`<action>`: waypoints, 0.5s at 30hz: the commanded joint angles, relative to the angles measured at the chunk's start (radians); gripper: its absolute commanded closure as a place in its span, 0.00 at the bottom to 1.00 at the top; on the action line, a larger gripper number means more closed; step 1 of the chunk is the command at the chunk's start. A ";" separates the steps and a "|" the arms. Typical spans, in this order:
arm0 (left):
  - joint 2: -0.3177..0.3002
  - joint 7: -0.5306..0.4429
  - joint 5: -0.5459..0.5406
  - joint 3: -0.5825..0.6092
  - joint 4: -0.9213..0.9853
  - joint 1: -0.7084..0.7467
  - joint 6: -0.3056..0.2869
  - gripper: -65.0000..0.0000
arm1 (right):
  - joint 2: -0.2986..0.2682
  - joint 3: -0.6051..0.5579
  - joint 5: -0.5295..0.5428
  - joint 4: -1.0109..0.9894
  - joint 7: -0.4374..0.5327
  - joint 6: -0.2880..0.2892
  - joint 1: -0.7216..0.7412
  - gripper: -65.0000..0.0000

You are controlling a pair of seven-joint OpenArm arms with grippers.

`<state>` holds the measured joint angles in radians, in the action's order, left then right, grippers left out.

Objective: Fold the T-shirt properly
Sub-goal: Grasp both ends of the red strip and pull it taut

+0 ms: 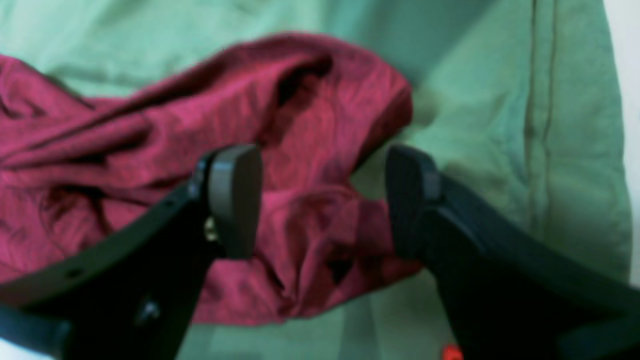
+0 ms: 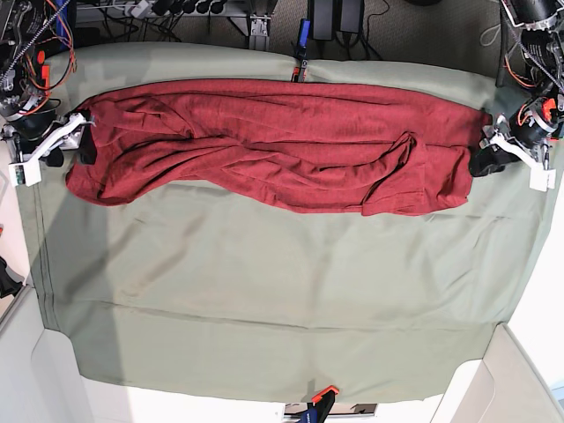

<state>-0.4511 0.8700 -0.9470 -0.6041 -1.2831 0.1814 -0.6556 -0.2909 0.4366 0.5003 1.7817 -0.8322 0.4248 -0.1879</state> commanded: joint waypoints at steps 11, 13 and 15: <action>-0.026 0.108 -0.186 0.056 0.137 -0.026 -0.043 0.47 | -0.014 0.005 0.018 0.016 0.021 0.007 0.013 0.41; -0.026 0.119 -0.186 0.097 0.137 -0.026 -0.043 0.47 | -0.014 0.005 0.032 0.016 0.021 0.007 0.013 0.41; -0.026 0.131 -0.186 0.143 0.137 -0.026 -0.043 0.47 | -0.014 0.005 0.041 0.016 0.021 0.007 0.013 0.41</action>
<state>-0.4698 0.9451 -1.1702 -0.4671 -1.1431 0.1520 -0.7048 -0.2905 0.4366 0.5270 1.7821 -0.8314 0.4255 -0.1856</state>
